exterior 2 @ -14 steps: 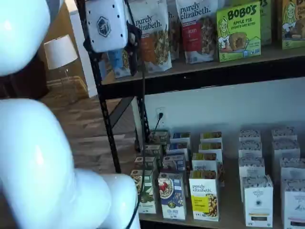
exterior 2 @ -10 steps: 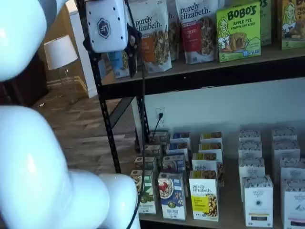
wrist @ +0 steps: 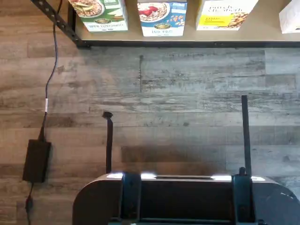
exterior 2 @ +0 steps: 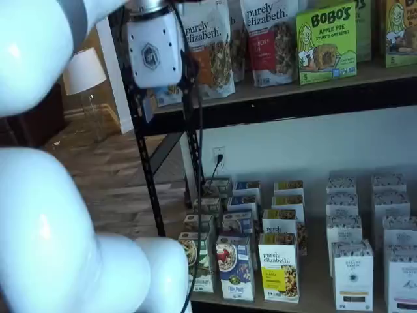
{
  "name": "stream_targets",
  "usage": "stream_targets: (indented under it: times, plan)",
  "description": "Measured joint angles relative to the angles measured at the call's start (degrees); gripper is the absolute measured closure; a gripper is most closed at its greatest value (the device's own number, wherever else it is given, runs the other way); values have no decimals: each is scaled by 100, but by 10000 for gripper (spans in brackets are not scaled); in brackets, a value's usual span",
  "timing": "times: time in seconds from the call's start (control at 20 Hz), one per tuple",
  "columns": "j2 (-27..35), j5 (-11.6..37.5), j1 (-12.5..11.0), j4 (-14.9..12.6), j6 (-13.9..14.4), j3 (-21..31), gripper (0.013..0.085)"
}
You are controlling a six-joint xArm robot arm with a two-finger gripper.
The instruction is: Pick up the blue and white box that is on the bottom shelf, the second box from the left
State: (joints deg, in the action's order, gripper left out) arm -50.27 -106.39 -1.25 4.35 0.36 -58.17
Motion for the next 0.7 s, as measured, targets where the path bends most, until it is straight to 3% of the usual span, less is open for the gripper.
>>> stream_targets:
  times: [0.4,0.7]
  plan:
    - [27,457,119,100,112,563,130]
    - [36,1157,446,-29,371,1196,130]
